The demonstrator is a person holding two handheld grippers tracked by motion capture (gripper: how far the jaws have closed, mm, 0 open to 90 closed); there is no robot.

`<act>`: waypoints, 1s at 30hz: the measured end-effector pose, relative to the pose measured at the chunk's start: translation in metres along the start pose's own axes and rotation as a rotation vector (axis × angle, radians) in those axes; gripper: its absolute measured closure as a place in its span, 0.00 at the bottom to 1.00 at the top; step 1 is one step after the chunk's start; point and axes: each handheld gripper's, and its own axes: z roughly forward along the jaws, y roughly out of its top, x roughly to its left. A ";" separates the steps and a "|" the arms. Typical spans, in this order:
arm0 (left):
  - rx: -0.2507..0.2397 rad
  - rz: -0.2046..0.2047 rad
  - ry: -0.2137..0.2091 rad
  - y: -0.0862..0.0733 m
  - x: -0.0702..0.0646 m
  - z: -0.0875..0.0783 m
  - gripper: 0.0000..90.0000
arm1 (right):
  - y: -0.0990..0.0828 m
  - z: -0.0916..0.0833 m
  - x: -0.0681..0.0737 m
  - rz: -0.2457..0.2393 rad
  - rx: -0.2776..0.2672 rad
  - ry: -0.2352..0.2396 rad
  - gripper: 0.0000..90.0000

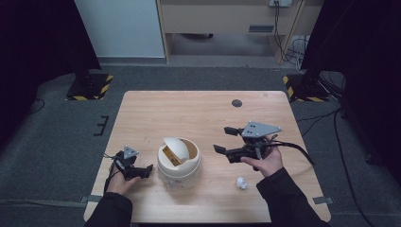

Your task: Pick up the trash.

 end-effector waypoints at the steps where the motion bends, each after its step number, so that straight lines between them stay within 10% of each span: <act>1: 0.000 0.000 0.000 0.000 0.000 0.000 0.00 | -0.006 -0.006 -0.005 0.007 0.008 -0.022 0.28; 13: 0.000 0.000 -0.001 0.000 0.000 0.000 0.00 | -0.057 -0.036 -0.033 0.012 0.149 -0.163 0.33; 30: 0.000 0.000 -0.001 0.000 0.000 0.000 0.00 | -0.104 -0.040 -0.036 0.081 0.248 -0.082 0.36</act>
